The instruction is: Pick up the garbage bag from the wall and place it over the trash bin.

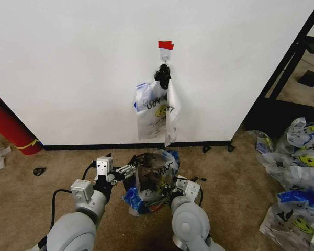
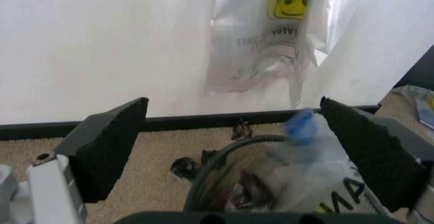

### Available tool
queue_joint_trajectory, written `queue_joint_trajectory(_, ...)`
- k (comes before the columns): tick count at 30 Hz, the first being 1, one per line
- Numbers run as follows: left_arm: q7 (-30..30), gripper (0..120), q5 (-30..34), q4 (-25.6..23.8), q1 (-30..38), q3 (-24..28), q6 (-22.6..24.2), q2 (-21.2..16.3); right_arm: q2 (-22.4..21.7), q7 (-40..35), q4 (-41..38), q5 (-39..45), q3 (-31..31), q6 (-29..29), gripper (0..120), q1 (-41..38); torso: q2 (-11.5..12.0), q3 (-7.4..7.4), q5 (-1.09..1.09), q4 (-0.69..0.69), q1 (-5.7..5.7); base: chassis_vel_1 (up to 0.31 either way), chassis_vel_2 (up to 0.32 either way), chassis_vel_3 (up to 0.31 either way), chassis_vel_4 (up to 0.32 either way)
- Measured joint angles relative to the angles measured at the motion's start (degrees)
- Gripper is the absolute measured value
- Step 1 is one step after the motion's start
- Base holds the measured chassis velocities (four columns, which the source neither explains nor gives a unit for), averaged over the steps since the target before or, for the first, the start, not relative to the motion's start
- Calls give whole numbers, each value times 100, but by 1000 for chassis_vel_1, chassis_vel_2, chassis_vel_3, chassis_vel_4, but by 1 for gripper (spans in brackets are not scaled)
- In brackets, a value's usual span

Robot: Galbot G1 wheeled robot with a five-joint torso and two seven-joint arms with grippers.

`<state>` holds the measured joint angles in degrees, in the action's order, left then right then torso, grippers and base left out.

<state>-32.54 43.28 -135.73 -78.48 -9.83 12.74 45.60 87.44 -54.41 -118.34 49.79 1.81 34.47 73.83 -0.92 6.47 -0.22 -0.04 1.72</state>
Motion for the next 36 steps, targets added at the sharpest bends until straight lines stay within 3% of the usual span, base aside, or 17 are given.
queue_joint_trajectory(9, -145, 100, 220, -21, 44, 0, 78, 6, -49, 205, -67, 8, 120, -182, 1, 87, 0, 0, -2, -1, 0, 0, 0, 0, 0)
queue_joint_trajectory(21, 194, 100, 740, -143, 444, 166, 114, -194, -499, 1981, -306, -72, 677, -1230, 1, 575, 0, 0, -1, -1, 0, 0, 0, 0, 0)
queue_joint_trajectory(27, 1122, 100, 1689, -161, 1246, 297, 178, -863, -873, 2442, -355, -267, 813, -1349, 1, 820, 0, 0, -1, -5, 0, 0, 0, 0, 0)
queue_joint_trajectory(28, 1122, 100, 1689, -161, 1246, 297, 178, -863, -873, 2442, -355, -267, 813, -1349, 1, 820, 0, 0, -1, -5, 0, 0, 0, 0, 0)
queue_joint_trajectory(32, 2278, 100, 1761, 41, 1640, 406, 196, -1536, -1033, 2551, -490, -367, 770, -1351, 1, 987, 0, 0, -2, -2, 0, 0, 0, 0, 0)
queue_joint_trajectory(36, 2835, 100, 1514, 236, 1762, 467, 168, -1788, -1117, 2593, -544, -409, 707, -1344, 1, 1023, 0, 0, -1, -2, 0, 0, 0, 0, 0)
